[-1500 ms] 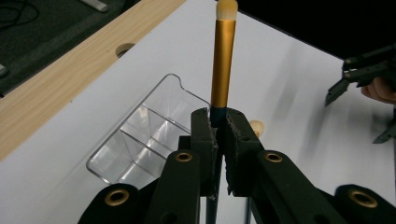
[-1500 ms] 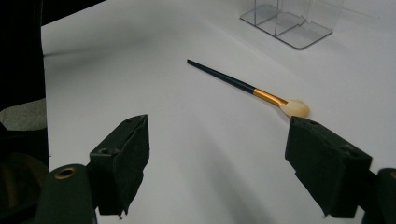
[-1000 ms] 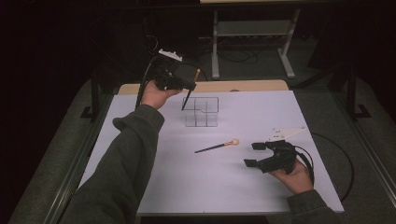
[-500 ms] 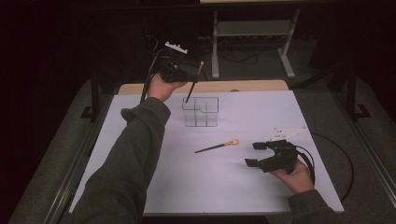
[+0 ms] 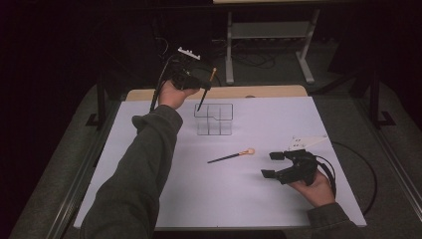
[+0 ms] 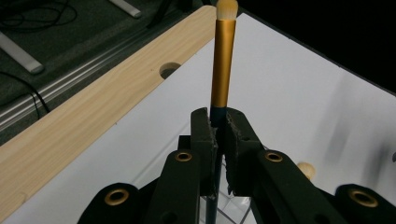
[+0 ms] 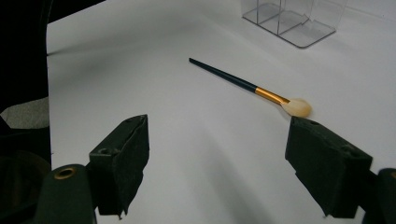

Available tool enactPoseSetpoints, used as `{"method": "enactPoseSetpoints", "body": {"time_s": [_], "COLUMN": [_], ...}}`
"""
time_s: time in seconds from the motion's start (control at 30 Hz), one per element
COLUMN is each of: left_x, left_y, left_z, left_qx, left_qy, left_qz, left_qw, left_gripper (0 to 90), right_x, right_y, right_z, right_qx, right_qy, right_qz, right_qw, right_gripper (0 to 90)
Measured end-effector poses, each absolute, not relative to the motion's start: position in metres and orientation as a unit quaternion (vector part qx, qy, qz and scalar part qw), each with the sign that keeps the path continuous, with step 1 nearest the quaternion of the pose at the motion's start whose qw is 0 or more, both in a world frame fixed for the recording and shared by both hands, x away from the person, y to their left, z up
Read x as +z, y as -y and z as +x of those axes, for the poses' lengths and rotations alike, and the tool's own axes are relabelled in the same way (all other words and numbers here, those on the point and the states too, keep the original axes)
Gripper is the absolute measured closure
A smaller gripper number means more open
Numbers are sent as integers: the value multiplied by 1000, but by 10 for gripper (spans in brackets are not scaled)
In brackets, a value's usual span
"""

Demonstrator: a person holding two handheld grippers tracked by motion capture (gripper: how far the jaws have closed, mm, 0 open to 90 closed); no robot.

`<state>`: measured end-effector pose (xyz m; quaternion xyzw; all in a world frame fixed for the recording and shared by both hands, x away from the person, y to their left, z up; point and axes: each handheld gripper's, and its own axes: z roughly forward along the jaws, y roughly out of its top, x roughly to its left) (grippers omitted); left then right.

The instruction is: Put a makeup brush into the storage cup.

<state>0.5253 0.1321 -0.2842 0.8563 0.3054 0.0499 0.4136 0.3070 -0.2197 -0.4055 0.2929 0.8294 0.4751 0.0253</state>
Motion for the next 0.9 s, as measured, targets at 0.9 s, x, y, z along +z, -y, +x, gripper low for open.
{"method": "enactPoseSetpoints", "body": {"time_s": [0.9], "left_x": [-304], "left_y": [-128], "left_z": [527], "left_qx": [47], "left_qy": [-311], "left_qz": [865], "left_qw": [391], "left_gripper": [828], "right_x": [-406], "right_y": [222], "right_z": [306], "right_qx": [474], "right_qy": [-829], "right_qz": [296], "right_qw": [21], "right_gripper": [204]}}
